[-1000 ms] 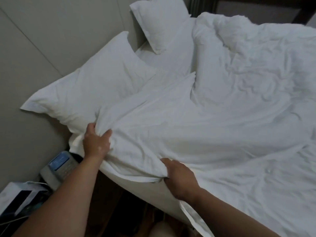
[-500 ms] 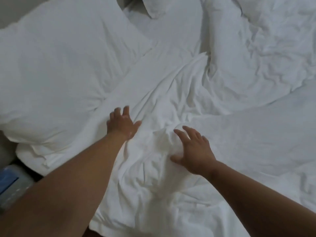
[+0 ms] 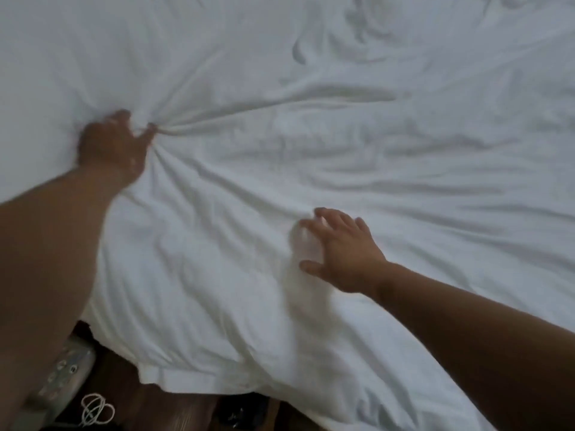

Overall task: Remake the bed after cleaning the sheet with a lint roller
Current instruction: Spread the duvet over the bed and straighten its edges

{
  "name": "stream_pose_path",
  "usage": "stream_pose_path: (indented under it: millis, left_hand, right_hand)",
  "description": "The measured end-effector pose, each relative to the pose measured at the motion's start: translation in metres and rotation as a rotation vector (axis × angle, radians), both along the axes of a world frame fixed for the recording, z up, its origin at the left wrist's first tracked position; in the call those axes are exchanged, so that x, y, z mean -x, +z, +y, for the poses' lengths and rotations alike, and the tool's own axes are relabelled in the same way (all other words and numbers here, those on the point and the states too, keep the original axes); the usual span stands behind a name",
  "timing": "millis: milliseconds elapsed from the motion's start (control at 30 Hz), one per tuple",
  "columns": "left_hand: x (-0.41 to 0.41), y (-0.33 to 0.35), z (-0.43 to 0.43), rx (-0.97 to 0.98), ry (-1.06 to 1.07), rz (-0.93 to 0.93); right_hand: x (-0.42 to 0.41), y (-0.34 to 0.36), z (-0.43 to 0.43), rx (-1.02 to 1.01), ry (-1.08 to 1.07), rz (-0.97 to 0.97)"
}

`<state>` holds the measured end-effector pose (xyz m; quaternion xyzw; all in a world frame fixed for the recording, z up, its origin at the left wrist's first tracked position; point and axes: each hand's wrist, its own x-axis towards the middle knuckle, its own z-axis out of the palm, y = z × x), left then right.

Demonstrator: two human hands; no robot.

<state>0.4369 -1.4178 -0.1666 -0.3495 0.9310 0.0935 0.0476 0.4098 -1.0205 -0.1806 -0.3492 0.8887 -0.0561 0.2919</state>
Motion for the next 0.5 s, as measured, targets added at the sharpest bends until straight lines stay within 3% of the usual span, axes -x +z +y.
stream_pose_path:
  millis: [67,133,233,333,400,500]
  left_hand:
    - [-0.009,-0.015,0.020,-0.223,0.010,-0.110]
    - [-0.036,-0.029,0.045,-0.376,0.053,-0.150]
    - [-0.103,-0.032,0.062,-0.366,0.131,-0.111]
    - [-0.164,-0.024,0.078,-0.482,0.211,-0.217]
    - [-0.185,-0.017,0.085,-0.430,0.109,-0.319]
    - [-0.171,-0.011,0.055,-0.194,-0.027,-0.317]
  right_hand:
    - [0.001,-0.013,0.003,-0.129,0.019,-0.095]
    - [-0.012,-0.014,0.006,-0.127,-0.008,-0.064]
    - [-0.064,0.003,0.014,0.012,-0.019,0.029]
    - [-0.129,0.011,0.040,-0.169,0.065,-0.216]
    - [-0.154,-0.003,0.057,-0.260,0.080,-0.252]
    - [-0.156,-0.013,0.056,-0.238,-0.022,-0.343]
